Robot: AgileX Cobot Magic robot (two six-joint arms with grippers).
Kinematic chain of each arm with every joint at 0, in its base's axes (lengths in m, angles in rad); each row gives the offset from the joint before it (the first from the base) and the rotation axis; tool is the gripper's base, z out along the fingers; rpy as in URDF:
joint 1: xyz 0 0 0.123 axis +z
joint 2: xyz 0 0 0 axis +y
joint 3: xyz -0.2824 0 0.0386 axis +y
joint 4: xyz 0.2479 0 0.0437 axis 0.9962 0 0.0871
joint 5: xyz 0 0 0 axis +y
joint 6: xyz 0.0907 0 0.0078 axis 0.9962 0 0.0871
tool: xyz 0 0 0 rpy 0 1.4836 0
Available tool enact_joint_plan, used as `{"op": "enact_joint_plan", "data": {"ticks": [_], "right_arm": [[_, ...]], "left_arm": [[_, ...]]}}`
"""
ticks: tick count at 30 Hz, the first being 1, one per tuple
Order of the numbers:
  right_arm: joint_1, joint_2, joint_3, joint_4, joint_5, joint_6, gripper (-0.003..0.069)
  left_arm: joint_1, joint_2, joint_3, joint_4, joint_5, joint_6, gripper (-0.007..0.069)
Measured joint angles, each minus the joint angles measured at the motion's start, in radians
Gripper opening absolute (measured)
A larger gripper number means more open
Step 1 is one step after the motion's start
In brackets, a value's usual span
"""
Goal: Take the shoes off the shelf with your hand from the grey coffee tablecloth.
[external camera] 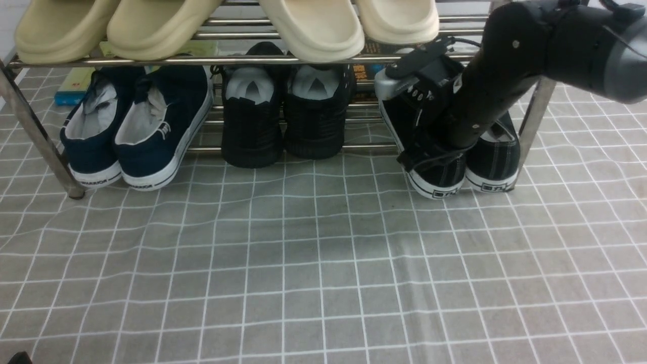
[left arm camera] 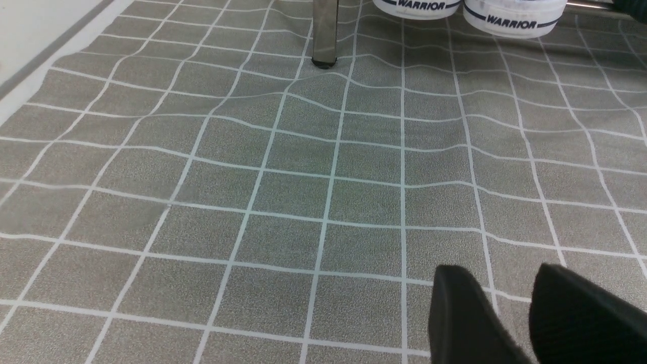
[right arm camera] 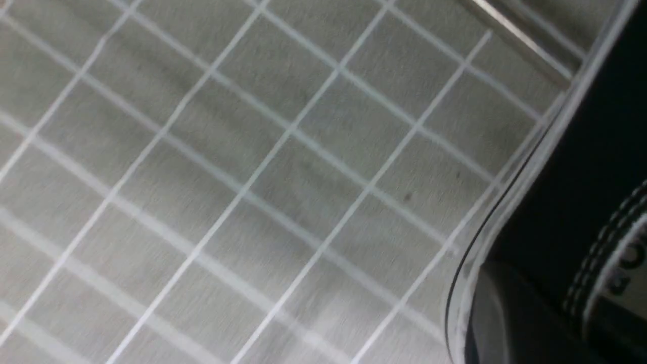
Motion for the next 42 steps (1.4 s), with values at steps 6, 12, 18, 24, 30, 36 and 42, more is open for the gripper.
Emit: {"op": "enact_joint_plan", "data": {"ticks": [6, 12, 18, 24, 30, 36, 42], "right_arm": [[0.054, -0.148, 0.0, 0.069, 0.21, 0.049, 0.0013], [0.14, -0.242, 0.06, 0.072, 0.331, 0.153, 0.0015], [0.254, -0.299, 0.254, 0.074, 0.274, 0.212, 0.0016], [0.284, -0.299, 0.405, 0.076, 0.1, 0.235, 0.0018], [0.282, -0.294, 0.466, -0.003, -0.071, 0.311, 0.002], [0.285, -0.24, 0.467, -0.029, -0.164, 0.386, 0.0036], [0.285, -0.201, 0.467, -0.047, -0.178, 0.388, 0.0148]], "left_arm": [[0.0, 0.0, 0.0, 0.0, 0.0, 0.0, 0.0239], [0.0, 0.0, 0.0, 0.0, 0.0, 0.0, 0.0239], [0.0, 0.0, 0.0, 0.0, 0.0, 0.0, 0.0239], [0.0, 0.0, 0.0, 0.0, 0.0, 0.0, 0.0239], [0.0, 0.0, 0.0, 0.0, 0.0, 0.0, 0.0239], [0.0, 0.0, 0.0, 0.0, 0.0, 0.0, 0.0239], [0.0, 0.0, 0.0, 0.0, 0.0, 0.0, 0.0239]]}}
